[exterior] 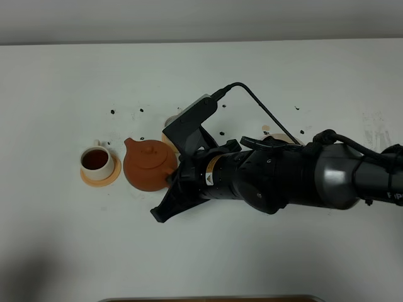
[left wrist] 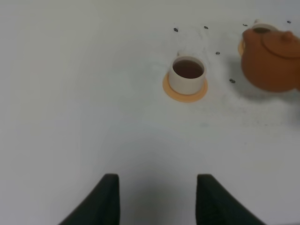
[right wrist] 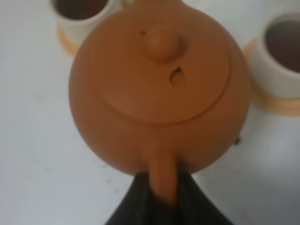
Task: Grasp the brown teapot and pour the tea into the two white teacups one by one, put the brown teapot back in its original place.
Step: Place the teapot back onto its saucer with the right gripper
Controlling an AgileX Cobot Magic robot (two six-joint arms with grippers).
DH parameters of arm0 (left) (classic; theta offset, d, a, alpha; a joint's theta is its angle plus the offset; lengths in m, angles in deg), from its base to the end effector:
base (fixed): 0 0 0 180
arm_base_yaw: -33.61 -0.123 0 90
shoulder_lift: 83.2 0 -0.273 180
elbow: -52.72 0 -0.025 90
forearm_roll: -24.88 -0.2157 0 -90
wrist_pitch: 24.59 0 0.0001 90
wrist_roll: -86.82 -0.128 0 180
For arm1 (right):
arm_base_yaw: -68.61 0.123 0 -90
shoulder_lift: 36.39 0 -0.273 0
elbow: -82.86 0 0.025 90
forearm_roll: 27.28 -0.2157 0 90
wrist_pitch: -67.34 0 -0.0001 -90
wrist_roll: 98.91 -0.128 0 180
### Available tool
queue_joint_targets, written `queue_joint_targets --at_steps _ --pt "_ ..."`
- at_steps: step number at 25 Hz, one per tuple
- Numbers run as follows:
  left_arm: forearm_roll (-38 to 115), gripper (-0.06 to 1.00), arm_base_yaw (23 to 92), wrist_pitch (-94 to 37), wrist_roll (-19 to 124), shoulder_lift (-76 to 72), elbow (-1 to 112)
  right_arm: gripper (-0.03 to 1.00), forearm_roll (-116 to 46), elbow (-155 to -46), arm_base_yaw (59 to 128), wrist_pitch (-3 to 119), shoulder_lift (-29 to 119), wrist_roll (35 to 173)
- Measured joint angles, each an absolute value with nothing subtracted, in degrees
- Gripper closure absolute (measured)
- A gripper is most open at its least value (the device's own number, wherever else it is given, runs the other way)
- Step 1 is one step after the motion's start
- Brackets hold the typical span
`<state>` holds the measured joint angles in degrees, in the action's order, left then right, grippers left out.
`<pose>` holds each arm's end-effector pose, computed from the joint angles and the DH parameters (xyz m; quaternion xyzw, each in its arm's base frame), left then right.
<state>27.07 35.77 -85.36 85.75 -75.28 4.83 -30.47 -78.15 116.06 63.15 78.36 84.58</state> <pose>0.0082 -0.0046 0.2452 0.0248 0.8502 -0.0241 0.5253 0.2519 0.2752 0.1448 -0.3785 0.8532 0.1453 0.3283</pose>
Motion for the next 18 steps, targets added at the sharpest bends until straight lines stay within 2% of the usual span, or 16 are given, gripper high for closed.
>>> queue_joint_targets --at_steps 7,18 --pt "27.07 0.54 35.77 -85.36 85.75 -75.28 4.83 0.85 -27.59 -78.15 118.87 63.17 80.22 84.58" --pt "27.07 0.54 35.77 -85.36 85.69 -75.28 4.83 0.85 -25.28 -78.15 119.14 64.07 83.55 84.54"
